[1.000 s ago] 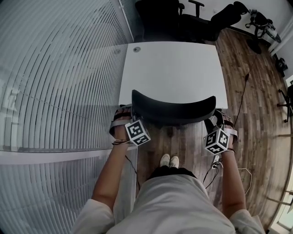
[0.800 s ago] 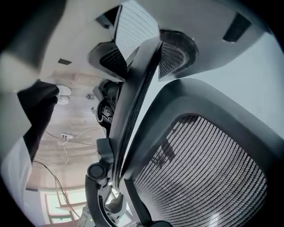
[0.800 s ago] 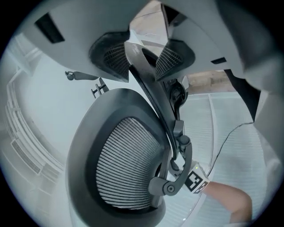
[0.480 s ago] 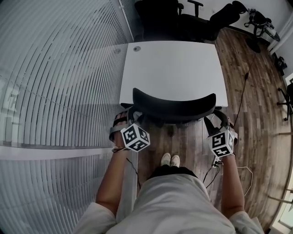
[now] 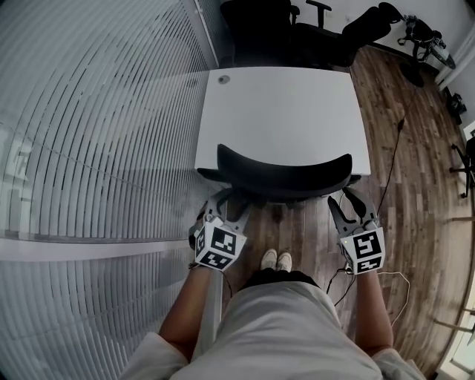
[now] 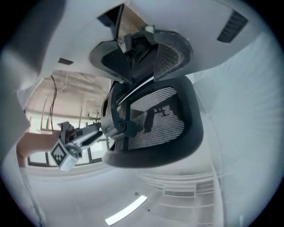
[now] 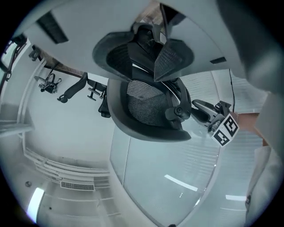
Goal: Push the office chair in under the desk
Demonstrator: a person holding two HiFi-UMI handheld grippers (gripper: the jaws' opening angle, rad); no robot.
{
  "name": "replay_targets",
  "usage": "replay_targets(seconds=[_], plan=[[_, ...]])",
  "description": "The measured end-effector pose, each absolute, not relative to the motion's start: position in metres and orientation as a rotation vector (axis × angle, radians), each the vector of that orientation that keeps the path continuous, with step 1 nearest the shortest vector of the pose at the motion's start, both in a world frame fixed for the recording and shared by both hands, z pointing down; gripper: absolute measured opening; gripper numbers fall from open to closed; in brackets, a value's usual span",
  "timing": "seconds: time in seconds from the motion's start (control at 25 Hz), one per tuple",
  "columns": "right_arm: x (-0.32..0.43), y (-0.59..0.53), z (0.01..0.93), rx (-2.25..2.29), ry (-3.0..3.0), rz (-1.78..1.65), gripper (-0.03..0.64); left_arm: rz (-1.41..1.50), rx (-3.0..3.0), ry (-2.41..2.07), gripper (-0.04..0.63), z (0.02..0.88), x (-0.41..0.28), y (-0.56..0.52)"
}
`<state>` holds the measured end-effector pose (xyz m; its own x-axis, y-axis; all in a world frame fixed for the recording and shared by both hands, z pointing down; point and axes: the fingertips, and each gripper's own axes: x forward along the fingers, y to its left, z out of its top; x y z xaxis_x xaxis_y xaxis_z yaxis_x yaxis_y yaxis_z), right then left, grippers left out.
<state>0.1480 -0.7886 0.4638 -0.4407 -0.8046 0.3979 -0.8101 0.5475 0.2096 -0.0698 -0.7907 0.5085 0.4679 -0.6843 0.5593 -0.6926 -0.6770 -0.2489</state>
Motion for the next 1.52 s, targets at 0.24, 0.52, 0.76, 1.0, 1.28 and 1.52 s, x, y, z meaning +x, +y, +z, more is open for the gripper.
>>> replay_targets(seconds=[0.24, 0.52, 0.76, 1.0, 1.28, 1.52], plan=[[0.130, -0.772, 0.446, 1.357, -2.438, 0.121, 0.136, 0.647, 2.717, -1.210, 0.159, 0.463, -0.050, -0.778], [0.117, -0.748, 0.426, 1.343, -2.539, 0.150, 0.108, 0.350, 2.738, -1.125, 0.098, 0.434, -0.020, -0.751], [0.105, -0.730, 0.407, 1.319, -2.595, 0.166, 0.074, 0.233, 2.758, -1.120, 0.077, 0.408, -0.003, -0.731], [0.093, -0.714, 0.390, 1.291, -2.656, 0.183, 0.057, 0.126, 2.778, -1.098, 0.071, 0.381, 0.015, -0.712], [0.074, -0.707, 0.372, 1.268, -2.712, 0.170, 0.039, 0.074, 2.773, -1.102, 0.071, 0.366, 0.018, -0.712], [0.076, -0.703, 0.370, 1.275, -2.706, 0.140, 0.031, 0.066, 2.787, -1.113, 0.071, 0.365, 0.023, -0.711]])
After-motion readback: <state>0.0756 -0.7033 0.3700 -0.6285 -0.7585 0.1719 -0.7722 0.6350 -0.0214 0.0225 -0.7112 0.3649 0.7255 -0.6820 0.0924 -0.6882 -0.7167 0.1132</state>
